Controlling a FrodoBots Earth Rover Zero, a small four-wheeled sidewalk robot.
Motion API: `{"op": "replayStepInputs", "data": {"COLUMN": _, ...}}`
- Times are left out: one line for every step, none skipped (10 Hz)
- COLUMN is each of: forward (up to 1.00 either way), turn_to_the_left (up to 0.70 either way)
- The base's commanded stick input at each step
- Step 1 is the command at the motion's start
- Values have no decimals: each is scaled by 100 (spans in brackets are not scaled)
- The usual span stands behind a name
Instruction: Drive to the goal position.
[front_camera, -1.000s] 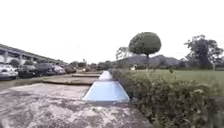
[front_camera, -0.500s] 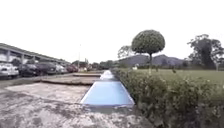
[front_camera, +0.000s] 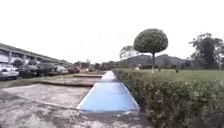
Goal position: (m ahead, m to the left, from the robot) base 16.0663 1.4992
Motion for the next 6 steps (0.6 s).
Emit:
{"op": "replayStepInputs", "data": {"forward": 50, "turn_to_the_left": 0}}
{"op": "replayStepInputs", "data": {"forward": 50, "turn_to_the_left": 0}}
{"op": "replayStepInputs", "data": {"forward": 50, "turn_to_the_left": 0}}
{"op": "replayStepInputs", "data": {"forward": 50, "turn_to_the_left": 0}}
{"op": "replayStepInputs", "data": {"forward": 50, "turn_to_the_left": 0}}
{"op": "replayStepInputs", "data": {"forward": 50, "turn_to_the_left": 0}}
